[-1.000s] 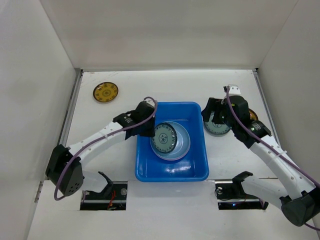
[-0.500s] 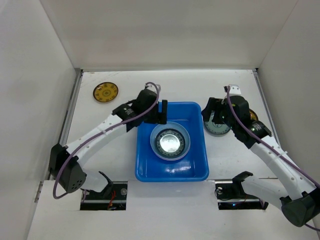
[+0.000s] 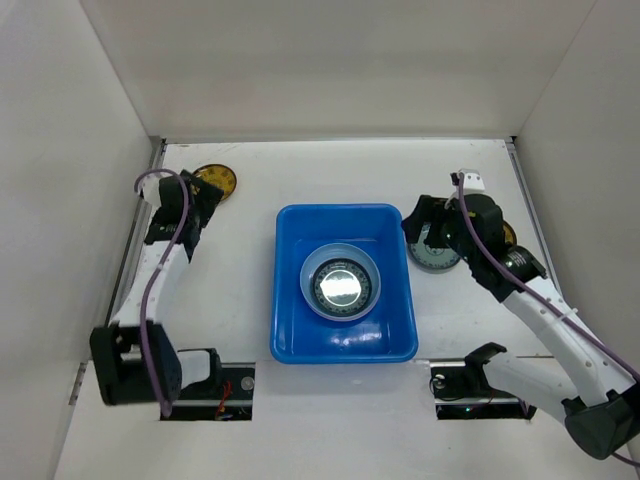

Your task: Place the plates into the plastic bin on the countertop

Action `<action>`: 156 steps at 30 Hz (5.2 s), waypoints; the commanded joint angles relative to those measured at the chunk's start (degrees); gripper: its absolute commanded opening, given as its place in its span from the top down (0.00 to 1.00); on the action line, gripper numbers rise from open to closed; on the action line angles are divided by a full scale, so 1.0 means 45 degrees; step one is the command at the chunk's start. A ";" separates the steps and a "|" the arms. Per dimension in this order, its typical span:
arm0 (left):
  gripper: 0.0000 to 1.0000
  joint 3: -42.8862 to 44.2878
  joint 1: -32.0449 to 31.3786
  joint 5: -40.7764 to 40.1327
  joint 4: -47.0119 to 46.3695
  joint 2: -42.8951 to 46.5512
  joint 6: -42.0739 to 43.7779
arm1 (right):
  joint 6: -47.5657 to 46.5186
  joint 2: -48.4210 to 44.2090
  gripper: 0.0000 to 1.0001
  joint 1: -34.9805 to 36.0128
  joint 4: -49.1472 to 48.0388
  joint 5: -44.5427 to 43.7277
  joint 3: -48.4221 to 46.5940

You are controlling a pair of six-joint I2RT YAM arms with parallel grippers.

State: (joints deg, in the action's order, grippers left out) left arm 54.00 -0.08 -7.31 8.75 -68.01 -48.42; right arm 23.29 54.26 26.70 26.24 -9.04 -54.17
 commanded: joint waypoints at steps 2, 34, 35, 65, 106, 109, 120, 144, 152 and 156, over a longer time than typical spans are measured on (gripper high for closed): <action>0.14 -0.1470 0.1392 0.1506 -0.3346 -0.1739 -0.3065 | 0.0118 -0.0456 0.14 0.0034 -0.0929 0.0231 0.0163; 0.68 0.2277 0.2488 0.1429 -0.6575 -1.0823 -0.6796 | 0.0254 0.0383 0.14 -0.2271 -0.1163 0.0270 -0.0305; 0.77 0.2317 0.2527 0.1449 -0.6555 -1.0960 -0.6991 | 0.0312 0.0403 0.14 -0.2310 -0.1124 0.0270 -0.0305; 1.00 0.4017 -0.2548 0.6272 -0.3044 -0.4715 -0.1588 | 0.1387 -0.0103 0.15 -0.3502 -0.1222 0.0290 -0.0462; 0.44 0.3253 -1.1846 -0.1616 0.6198 -0.3638 0.5096 | 0.2987 -0.2391 0.15 -0.2584 -0.0031 -0.0550 0.1491; 0.19 0.3586 -1.2140 -0.2046 0.6219 -0.3131 0.5136 | 0.3709 -0.2156 0.15 -0.2973 0.0106 -0.0550 0.1666; 0.00 0.3960 -1.1283 -0.2456 0.5615 0.0908 0.5137 | 0.7615 -0.0088 0.17 -0.5317 -0.0205 0.1206 0.4008; 0.00 0.1302 -0.7102 -0.0739 0.6043 0.5405 0.4589 | 1.1328 0.2882 0.32 -0.6314 -0.4736 0.2575 0.6531; 0.00 0.1380 -0.6770 -0.0680 0.6453 0.5562 0.4511 | 1.1738 0.4249 0.54 -0.6568 -0.5830 0.2770 0.6375; 0.00 0.1321 -0.6672 -0.0680 0.6648 0.5621 0.4453 | 1.1875 0.4913 0.82 -0.6568 -0.6318 0.2965 0.6218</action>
State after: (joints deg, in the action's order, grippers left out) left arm 59.57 -30.61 -10.70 37.98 -43.77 -27.94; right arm 75.59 74.52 -2.57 1.02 4.10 -24.88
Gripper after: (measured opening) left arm 0.997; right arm 0.233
